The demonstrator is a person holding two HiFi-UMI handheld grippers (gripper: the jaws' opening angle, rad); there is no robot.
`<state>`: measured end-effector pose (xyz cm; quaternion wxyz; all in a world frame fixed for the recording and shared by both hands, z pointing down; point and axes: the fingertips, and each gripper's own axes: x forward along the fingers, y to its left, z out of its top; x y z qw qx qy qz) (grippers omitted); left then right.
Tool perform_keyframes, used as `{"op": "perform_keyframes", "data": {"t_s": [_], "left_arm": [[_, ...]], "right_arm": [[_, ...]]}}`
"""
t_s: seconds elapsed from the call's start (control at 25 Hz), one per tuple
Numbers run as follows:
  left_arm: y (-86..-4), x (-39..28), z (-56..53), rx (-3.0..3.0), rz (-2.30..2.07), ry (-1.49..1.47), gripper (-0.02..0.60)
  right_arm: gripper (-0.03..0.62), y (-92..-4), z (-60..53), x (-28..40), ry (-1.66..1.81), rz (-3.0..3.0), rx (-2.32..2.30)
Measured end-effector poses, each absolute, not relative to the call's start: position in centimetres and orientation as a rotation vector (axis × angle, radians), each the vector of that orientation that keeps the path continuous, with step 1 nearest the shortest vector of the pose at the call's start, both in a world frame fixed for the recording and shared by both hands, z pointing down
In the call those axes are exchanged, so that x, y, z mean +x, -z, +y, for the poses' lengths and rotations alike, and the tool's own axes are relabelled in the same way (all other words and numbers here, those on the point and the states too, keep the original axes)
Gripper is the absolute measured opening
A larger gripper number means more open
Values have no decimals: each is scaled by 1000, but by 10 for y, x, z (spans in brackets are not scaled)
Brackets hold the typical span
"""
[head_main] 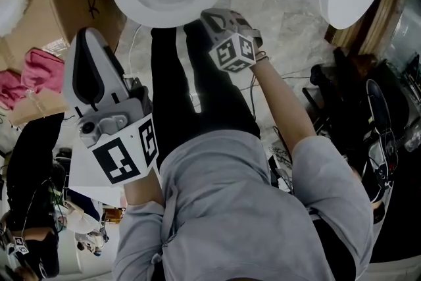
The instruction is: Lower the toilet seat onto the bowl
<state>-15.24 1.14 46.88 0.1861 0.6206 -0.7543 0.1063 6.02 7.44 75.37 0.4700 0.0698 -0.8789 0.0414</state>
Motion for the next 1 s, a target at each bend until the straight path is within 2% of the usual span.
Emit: {"op": "perform_keyframes", "data": {"t_s": [1.0], "left_arm": [[-394,-162,-6,1788,-2212,-253,0]], "right_arm": [[0,-638,34,27,-115,-2308,292]]}}
